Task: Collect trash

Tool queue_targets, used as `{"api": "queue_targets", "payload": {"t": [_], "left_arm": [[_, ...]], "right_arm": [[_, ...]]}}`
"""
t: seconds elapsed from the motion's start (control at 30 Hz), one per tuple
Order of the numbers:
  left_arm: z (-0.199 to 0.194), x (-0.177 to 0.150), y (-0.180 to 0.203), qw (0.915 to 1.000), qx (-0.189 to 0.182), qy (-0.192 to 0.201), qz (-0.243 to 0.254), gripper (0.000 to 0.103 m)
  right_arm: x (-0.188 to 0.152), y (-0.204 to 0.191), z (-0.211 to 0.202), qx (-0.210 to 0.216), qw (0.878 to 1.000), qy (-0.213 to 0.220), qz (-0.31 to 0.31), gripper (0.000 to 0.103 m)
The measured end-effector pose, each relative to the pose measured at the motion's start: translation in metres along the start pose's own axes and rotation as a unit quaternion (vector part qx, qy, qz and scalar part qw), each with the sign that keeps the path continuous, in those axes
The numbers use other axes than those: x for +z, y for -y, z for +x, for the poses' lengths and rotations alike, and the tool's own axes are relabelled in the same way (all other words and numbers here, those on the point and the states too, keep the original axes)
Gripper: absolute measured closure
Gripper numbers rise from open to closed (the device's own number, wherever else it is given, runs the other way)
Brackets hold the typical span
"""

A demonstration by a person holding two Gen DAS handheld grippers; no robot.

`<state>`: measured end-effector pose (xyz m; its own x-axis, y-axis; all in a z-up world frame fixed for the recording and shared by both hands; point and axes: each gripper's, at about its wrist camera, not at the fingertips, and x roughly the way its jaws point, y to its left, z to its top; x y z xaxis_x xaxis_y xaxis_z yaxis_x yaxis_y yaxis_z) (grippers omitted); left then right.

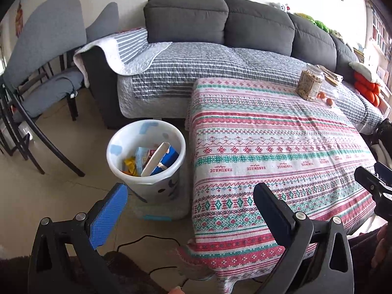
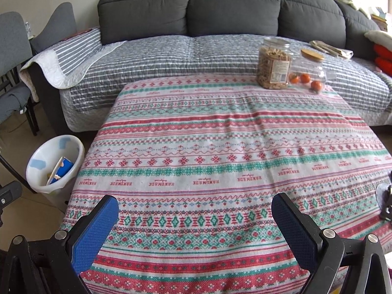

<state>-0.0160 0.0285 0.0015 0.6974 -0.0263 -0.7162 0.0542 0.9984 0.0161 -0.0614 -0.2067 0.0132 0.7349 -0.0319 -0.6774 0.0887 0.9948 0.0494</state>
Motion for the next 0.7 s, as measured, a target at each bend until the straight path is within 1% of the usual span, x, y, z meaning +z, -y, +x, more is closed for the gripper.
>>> {"api": "queue_targets", "payload": {"t": [0.3,0.7], "left_arm": [[0.000,-0.002,-0.005,0.9999,0.008,0.001,-0.005,0.000],[0.000,-0.002,-0.004,0.9999,0.011,0.002,-0.007,0.000]], "right_arm": [[0.001,-0.005,0.002,0.003,1.000,0.001,-0.003,0.001],[0.002,-0.011,0.004,0.004,1.000,0.000,-0.004,0.001]]}}
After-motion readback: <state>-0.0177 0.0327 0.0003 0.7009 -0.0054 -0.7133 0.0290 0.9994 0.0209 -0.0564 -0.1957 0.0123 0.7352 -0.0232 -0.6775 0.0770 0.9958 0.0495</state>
